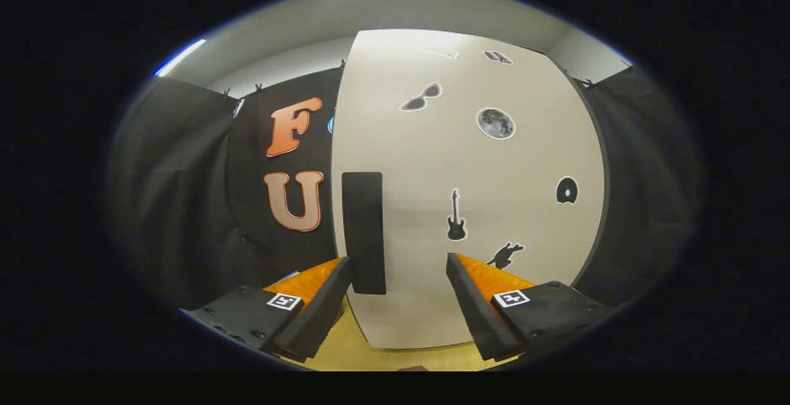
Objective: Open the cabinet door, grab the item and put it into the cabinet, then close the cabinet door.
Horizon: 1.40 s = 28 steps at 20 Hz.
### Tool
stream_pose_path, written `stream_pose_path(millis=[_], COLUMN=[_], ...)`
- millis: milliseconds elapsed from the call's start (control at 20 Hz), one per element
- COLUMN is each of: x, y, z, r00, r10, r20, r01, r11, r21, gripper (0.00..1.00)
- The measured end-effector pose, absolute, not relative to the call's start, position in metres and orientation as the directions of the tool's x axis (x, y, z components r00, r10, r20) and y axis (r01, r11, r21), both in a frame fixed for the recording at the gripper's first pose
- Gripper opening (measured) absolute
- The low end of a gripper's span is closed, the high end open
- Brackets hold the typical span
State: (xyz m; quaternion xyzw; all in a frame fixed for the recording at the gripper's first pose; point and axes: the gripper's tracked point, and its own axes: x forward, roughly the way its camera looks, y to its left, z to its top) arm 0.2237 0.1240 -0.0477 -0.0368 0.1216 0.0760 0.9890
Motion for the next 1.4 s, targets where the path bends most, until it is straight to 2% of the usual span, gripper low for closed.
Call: stream_pose_path(millis=[250,450,800,1400], x=[0.232,0.196,0.118,0.036], y=[0.142,0.126,0.04,-0.133], z=[-0.043,-0.026,0.018,0.04], r00=[0.956,0.954,0.96,0.984], r10=[0.158,0.196,0.227,0.12], r20=[-0.246,-0.225,-0.166,-0.132], r01=[-0.176,-0.204,-0.23,-0.126], r11=[0.983,0.979,0.973,0.991], r21=[-0.05,-0.012,0.001,-0.041], gripper=[0.97,0.97,0.98,0.97])
